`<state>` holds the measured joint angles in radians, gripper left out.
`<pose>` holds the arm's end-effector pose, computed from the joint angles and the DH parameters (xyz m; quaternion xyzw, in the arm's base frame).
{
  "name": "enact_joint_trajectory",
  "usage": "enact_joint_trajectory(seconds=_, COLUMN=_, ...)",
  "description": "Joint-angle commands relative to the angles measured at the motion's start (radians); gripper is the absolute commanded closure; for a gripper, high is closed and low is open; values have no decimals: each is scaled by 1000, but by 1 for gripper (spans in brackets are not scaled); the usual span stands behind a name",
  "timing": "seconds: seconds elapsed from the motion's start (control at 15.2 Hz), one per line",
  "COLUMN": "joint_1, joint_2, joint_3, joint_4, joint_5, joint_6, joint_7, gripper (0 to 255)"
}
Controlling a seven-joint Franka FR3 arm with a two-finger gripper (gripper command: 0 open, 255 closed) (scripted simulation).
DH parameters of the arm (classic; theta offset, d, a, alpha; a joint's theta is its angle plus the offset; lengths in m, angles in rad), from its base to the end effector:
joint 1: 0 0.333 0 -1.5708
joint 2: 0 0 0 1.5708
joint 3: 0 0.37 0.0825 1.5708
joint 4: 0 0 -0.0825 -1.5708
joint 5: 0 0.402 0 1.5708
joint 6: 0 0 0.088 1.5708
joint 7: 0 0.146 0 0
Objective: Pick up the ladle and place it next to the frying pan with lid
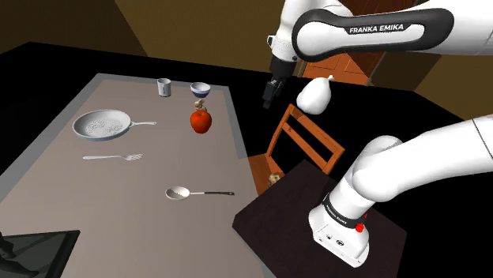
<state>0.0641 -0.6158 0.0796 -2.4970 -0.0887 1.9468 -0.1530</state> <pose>0.3566 0.0447 0.4986 0.9852 0.1557 0.0309 0.0650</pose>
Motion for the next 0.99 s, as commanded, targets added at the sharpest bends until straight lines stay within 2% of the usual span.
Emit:
enact_joint_trajectory(seconds=0.0, joint_1=18, joint_2=38, joint_3=12, joint_4=-31, joint_5=4, joint_6=72, joint_7=-6, gripper=0)
enact_joint_trajectory(seconds=0.53, joint_1=75, joint_2=244, joint_3=64, joint_4=-98, joint_5=1, joint_6=344, joint_7=-29, gripper=0)
enact_joint_trajectory(seconds=0.92, joint_1=102, joint_2=440, joint_3=112, joint_4=-101, joint_5=-40, joint_6=539, joint_7=-22, gripper=0)
